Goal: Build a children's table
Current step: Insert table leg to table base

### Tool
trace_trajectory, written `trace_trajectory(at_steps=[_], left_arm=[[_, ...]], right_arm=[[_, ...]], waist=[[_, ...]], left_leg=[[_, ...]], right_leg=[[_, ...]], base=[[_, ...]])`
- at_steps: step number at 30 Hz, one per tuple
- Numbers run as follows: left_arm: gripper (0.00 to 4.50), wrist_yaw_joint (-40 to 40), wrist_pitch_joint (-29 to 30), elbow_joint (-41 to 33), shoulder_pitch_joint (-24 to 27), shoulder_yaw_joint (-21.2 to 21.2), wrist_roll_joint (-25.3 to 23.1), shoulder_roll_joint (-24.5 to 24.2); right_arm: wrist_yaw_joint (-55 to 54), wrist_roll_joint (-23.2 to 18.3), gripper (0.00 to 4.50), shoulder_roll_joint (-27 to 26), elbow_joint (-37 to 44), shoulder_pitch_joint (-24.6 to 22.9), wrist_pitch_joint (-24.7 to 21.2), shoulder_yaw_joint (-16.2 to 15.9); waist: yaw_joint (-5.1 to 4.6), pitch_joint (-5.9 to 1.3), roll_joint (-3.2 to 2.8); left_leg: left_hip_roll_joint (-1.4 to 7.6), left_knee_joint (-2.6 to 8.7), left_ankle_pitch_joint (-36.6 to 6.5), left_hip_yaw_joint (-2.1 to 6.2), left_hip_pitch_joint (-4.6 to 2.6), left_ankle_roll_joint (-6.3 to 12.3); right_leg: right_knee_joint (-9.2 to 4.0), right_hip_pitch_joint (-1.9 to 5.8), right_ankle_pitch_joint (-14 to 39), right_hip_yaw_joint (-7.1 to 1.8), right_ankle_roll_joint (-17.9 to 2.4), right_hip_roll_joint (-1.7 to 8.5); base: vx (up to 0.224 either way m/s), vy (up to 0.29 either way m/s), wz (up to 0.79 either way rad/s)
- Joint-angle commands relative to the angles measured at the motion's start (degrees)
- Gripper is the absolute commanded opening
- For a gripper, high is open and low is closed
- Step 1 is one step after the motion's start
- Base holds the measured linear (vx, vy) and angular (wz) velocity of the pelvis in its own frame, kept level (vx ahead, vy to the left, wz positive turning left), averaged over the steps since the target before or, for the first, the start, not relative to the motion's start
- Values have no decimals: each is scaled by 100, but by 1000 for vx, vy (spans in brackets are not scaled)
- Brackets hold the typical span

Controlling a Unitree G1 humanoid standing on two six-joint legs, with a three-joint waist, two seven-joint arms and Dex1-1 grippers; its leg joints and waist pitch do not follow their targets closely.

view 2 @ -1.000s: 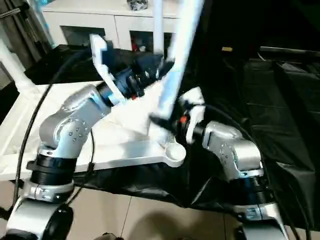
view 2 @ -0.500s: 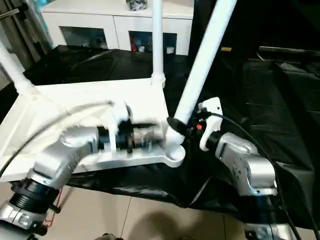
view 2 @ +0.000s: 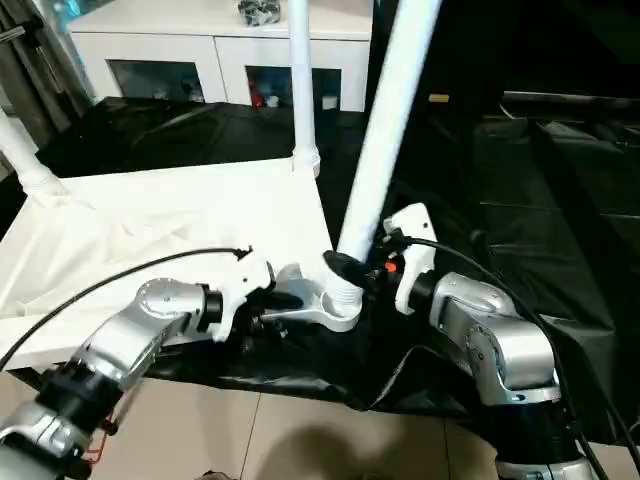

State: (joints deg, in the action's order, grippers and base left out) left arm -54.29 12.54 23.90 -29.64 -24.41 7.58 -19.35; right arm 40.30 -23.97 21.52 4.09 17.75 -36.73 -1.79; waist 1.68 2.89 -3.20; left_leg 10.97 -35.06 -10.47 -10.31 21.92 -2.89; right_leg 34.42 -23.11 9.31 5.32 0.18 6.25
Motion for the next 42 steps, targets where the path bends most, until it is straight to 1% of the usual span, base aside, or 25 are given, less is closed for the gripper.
trace_trajectory(at_steps=[1,4,6,8,9,10,11,12,13,15,16,18,21,24,27,28,31,33,36,37,38,39,40,41,42], left_arm=[[131,-76,-64,211,-69,85,-129,-71],[126,-257,-103,266,-98,78,-143,-124],[115,-345,-122,280,-112,33,-177,-175],[86,-422,-134,285,-119,-13,-209,-224],[81,-513,-127,284,-125,-67,-244,-284],[69,-523,-124,284,-127,-72,-247,-291],[69,-587,-89,292,-134,-97,-263,-321],[46,-646,-79,288,-127,-103,-279,-337],[46,-670,-74,286,-124,-104,-287,-344],[30,-722,-58,282,-114,-99,-311,-358],[23,-735,-64,296,-118,-82,-320,-352],[7,-769,-45,321,-127,-53,-328,-345],[0,-766,-38,330,-129,-36,-320,-335],[0,-790,-13,341,-117,48,-194,-272],[0,-813,16,332,-113,91,-143,-232],[0,-830,62,301,-102,141,-94,-184],[0,-819,108,288,-96,212,-46,-126],[0,-780,152,282,-104,280,9,-65],[0,-704,202,294,-120,358,38,4],[0,-678,209,307,-129,377,34,23],[0,-672,215,319,-135,403,23,47],[0,-626,228,359,-154,453,5,94],[0,-604,225,392,-170,474,-8,118],[0,-577,212,421,-185,485,-20,132],[0,-565,208,433,-191,494,-33,142]], right_arm=[[42,66,189,64,72,-1,-13,-92],[61,117,189,81,12,12,18,-140],[59,167,189,92,-45,34,44,-165],[51,214,189,91,-118,58,87,-185],[44,268,189,81,-236,98,157,-213],[43,273,189,80,-252,103,166,-217],[46,295,189,79,-330,134,201,-246],[53,312,189,84,-369,149,220,-277],[59,318,189,86,-388,157,227,-291],[86,324,189,90,-438,179,235,-329],[98,352,189,77,-487,208,252,-341],[164,409,189,49,-631,290,284,-388],[196,427,189,52,-684,315,288,-422],[274,502,189,45,-884,392,372,-545],[290,513,189,47,-945,419,396,-578],[310,514,189,55,-991,435,421,-603],[338,525,189,46,-1039,448,440,-589],[328,520,189,23,-1111,410,495,-491],[305,434,189,-4,-1204,297,584,-312],[288,379,189,-17,-1207,241,594,-237],[276,342,189,-18,-1219,178,637,-176],[255,339,189,-16,-1249,60,754,-111],[240,344,189,-24,-1281,-22,853,-70],[229,344,188,-41,-1309,-78,932,-39],[225,342,188,-52,-1330,-111,986,-21]], waist=[[1,-403,59],[8,-408,43],[4,-409,41],[2,-411,41],[0,-410,21],[-10,-405,28],[-10,-403,41],[-8,-402,38],[-9,-397,28],[-9,-398,25],[-6,-397,46],[-9,-405,48],[-15,-405,43],[-20,-412,37],[-31,-403,43],[-41,-401,55],[-57,-396,56],[-63,-398,69],[-70,-400,64],[-69,-401,46],[-58,-410,62],[-54,-411,34],[-56,-411,58],[-48,-417,68],[-40,-416,15]], left_leg=[[152,449,-1494,68,-82,19],[154,451,-1456,73,-76,22],[155,452,-1448,73,-78,20],[156,451,-1445,71,-78,14],[157,452,-1459,70,-84,12],[152,454,-1506,69,-78,3],[151,453,-1543,66,-89,2],[150,453,-1540,67,-88,7],[158,459,-1539,73,-85,5],[161,458,-1570,68,-95,-5],[158,457,-1600,68,-91,-1],[161,457,-1524,73,-78,5],[160,455,-1492,71,-77,13],[159,447,-1416,66,-73,49],[156,451,-1470,66,-75,55],[155,449,-1507,66,-80,52],[152,449,-1563,67,-78,54],[158,449,-1530,67,-73,68],[157,447,-1514,67,-68,91],[156,444,-1519,63,-72,97],[160,440,-1448,61,-74,134],[159,442,-1433,67,-72,143],[158,437,-1409,57,-61,176],[148,431,-1376,51,-61,220],[145,431,-1387,57,-65,230]], right_leg=[[-469,282,1935,-236,-929,195],[-457,289,1854,-240,-966,205],[-446,285,1770,-241,-1002,199],[-436,291,1719,-244,-1034,202],[-437,284,1701,-244,-1054,202],[-438,288,1746,-242,-1055,202],[-448,282,1793,-243,-1056,200],[-447,286,1803,-243,-1052,203],[-442,287,1823,-243,-1053,205],[-448,277,1821,-245,-1071,205],[-447,282,1878,-243,-1066,209],[-434,293,1802,-244,-1076,209],[-428,294,1736,-246,-1096,209],[-418,298,1630,-246,-1138,212],[-427,298,1728,-241,-1139,207],[-433,292,1809,-240,-1137,210],[-456,292,1942,-240,-1088,210],[-454,289,1925,-242,-1086,213],[-450,288,1882,-240,-1112,210],[-453,286,1878,-242,-1115,213],[-454,289,1779,-246,-1128,210],[-442,292,1741,-242,-1142,209],[-449,289,1689,-242,-1143,207],[-454,296,1708,-240,-1134,211],[-452,294,1746,-238,-1128,215]], base=[[0,0,0],[0,0,0],[0,0,0],[0,0,0],[0,0,0],[0,0,0],[0,0,0],[0,0,0],[0,0,0],[0,0,0],[0,0,0],[0,0,0],[0,0,0],[0,0,0],[0,0,0],[0,0,0],[0,0,0],[0,0,0],[0,0,0],[0,0,0],[0,0,0],[0,0,0],[0,0,0],[0,0,0],[0,0,0]])
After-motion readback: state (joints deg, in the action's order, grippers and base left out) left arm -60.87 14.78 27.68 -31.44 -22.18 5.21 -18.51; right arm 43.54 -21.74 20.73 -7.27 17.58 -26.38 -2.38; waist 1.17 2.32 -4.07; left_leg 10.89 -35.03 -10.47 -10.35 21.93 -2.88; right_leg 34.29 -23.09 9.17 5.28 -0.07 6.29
